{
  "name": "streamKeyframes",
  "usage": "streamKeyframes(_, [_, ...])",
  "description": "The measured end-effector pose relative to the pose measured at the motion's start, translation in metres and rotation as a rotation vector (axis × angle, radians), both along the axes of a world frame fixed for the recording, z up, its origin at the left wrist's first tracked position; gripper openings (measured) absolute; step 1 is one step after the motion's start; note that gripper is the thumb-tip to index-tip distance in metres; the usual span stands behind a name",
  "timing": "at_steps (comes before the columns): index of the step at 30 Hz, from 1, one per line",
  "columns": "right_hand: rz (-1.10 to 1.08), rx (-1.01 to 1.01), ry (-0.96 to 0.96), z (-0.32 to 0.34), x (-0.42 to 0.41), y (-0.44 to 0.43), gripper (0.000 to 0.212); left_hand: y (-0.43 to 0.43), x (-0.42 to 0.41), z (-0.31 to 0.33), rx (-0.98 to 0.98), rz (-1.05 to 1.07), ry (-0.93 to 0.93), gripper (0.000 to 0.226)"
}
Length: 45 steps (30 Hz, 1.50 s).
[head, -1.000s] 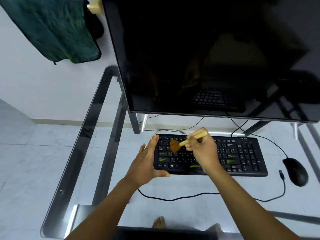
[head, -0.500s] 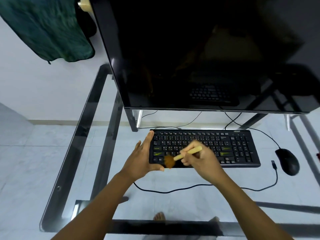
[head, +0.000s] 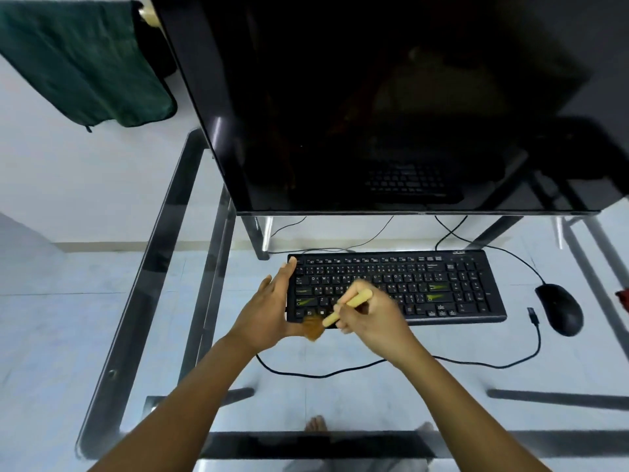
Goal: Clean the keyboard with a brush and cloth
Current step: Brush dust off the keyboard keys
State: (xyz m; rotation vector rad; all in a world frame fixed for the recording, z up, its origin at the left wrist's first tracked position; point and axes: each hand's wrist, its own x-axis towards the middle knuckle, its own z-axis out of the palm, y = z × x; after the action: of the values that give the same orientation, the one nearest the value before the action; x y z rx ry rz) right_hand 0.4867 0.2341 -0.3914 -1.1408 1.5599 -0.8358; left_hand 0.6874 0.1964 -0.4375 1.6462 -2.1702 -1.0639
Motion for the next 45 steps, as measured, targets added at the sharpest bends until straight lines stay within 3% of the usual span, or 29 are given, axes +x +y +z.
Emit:
streamKeyframes(1, [0.0, -0.03, 0.071, -0.002, -0.004, -0.001, 0.016, 0.0, -0.001, 0.001, -0.011, -0.007, 0.003, 0.132])
streamKeyframes(3, [-0.205, -0.134, 0.148, 0.002, -0.018, -0.008, 0.02, 0.0, -0.001, 0.003, -0.011, -0.021, 0.009, 0.131])
streamKeyframes(5, [-0.358, -0.197, 0.062, 0.008, -0.032, -0.015, 0.016, -0.001, -0.001, 0.002, -0.004, -0.026, 0.029, 0.129])
streamKeyframes(7, [-0.238, -0.088, -0.055, 0.012, -0.033, -0.021, 0.009, -0.003, -0.002, 0.001, -0.02, -0.001, 0.051, 0.13])
streamKeyframes(9, [-0.049, -0.01, 0.028, 0.008, -0.031, -0.025, 0.007, -0.003, -0.005, -0.001, -0.044, 0.027, 0.076, 0.131])
streamKeyframes(11, [-0.156, -0.118, 0.079, 0.007, -0.029, -0.032, 0.007, -0.002, -0.008, -0.003, -0.059, 0.035, 0.091, 0.131])
streamKeyframes(13, [-0.25, -0.185, -0.021, 0.01, -0.028, -0.042, 0.003, -0.003, -0.009, -0.006, -0.068, 0.036, 0.089, 0.132])
streamKeyframes(15, [-0.065, -0.119, -0.046, 0.01, -0.019, -0.048, 0.005, -0.003, -0.007, -0.01, -0.08, 0.027, 0.085, 0.132])
streamKeyframes(17, [0.037, -0.133, 0.168, 0.004, -0.011, -0.052, 0.012, -0.002, -0.006, -0.011, -0.087, 0.022, 0.083, 0.131])
streamKeyframes(18, [-0.039, -0.196, 0.257, 0.005, -0.007, -0.055, 0.012, -0.002, -0.007, -0.011, -0.089, 0.021, 0.08, 0.131])
streamKeyframes(20, [-0.19, -0.277, 0.189, 0.007, -0.004, -0.062, 0.013, -0.001, -0.007, -0.012, -0.098, 0.026, 0.077, 0.129])
streamKeyframes(22, [-0.067, -0.179, 0.051, 0.009, 0.006, -0.067, 0.014, -0.001, -0.006, -0.015, -0.094, 0.041, 0.076, 0.129])
streamKeyframes(24, [0.093, -0.095, 0.078, 0.007, 0.013, -0.066, 0.015, -0.001, -0.005, -0.017, -0.072, 0.071, 0.093, 0.131])
streamKeyframes(26, [-0.043, -0.211, 0.179, 0.006, 0.013, -0.068, 0.015, 0.0, -0.006, -0.017, -0.052, 0.093, 0.119, 0.134])
streamKeyframes(28, [-0.131, -0.255, 0.155, 0.004, 0.009, -0.068, 0.012, 0.001, -0.007, -0.016, -0.043, 0.101, 0.137, 0.137])
streamKeyframes(31, [0.118, -0.113, 0.131, 0.002, 0.014, -0.064, 0.012, 0.001, -0.006, -0.017, -0.056, 0.1, 0.127, 0.136])
streamKeyframes(35, [-0.064, -0.238, 0.225, 0.003, 0.003, -0.066, 0.016, 0.001, -0.004, -0.018, -0.059, 0.088, 0.112, 0.134])
streamKeyframes(38, [0.109, -0.112, 0.19, 0.002, -0.002, -0.062, 0.01, 0.001, -0.004, -0.019, -0.064, 0.089, 0.1, 0.133])
streamKeyframes(40, [0.006, -0.181, 0.312, 0.001, -0.012, -0.064, 0.009, 0.001, -0.004, -0.018, -0.066, 0.082, 0.095, 0.132])
streamKeyframes(42, [-0.09, -0.259, 0.282, 0.005, -0.024, -0.065, 0.008, 0.0, -0.004, -0.015, -0.073, 0.068, 0.085, 0.132])
streamKeyframes(45, [0.119, -0.102, 0.154, 0.005, -0.031, -0.058, 0.011, -0.005, -0.008, -0.007, -0.148, 0.014, -0.009, 0.134])
